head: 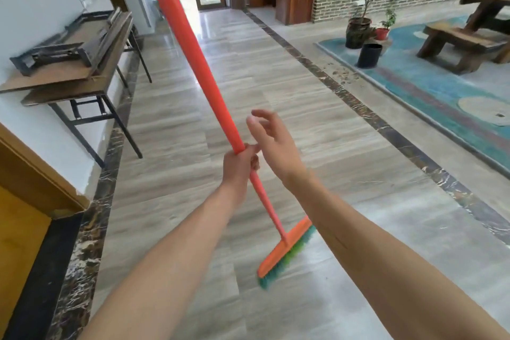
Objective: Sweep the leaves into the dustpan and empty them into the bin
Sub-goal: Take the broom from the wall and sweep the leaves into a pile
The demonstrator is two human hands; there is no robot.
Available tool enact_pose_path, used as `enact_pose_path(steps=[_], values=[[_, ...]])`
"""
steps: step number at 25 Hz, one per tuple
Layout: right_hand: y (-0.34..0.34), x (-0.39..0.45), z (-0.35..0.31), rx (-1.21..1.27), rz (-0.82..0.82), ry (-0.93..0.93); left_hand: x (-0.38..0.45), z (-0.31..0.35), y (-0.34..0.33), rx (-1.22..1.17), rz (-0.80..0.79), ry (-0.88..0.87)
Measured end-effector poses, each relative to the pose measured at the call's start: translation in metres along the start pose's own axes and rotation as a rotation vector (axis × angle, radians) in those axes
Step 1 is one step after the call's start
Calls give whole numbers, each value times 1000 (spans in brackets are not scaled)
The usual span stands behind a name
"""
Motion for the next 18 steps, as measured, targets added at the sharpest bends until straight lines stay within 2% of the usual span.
enact_pose_path(steps=[2,4,7,10,14,16,18], values=[[19,24,70,-76,-55,-222,45,8,-5,-227,-45,-28],[31,53,123,-389,-172,-338,90,4,-8,-407,-75,-14],[52,110,149,-693,-123,-407,146,-8,-7,-565,-46,40],[76,186,163,-936,-98,-499,230,0,22,-668,61,41],[105,276,184,-1000,-125,-611,351,24,76,-640,275,91],[118,319,189,-1032,-140,-604,394,27,89,-590,429,69],[134,361,196,-1053,-139,-600,436,35,101,-300,611,-17]])
Point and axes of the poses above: each hand's wrist, its own x-axis towards the middle knuckle, its own y-axis out of the back of the hand, z = x × y, the point moved 6 cm from there along x, towards the middle knuckle, and after that the axes turned 14 degrees about -z, right-handed, at the moved point
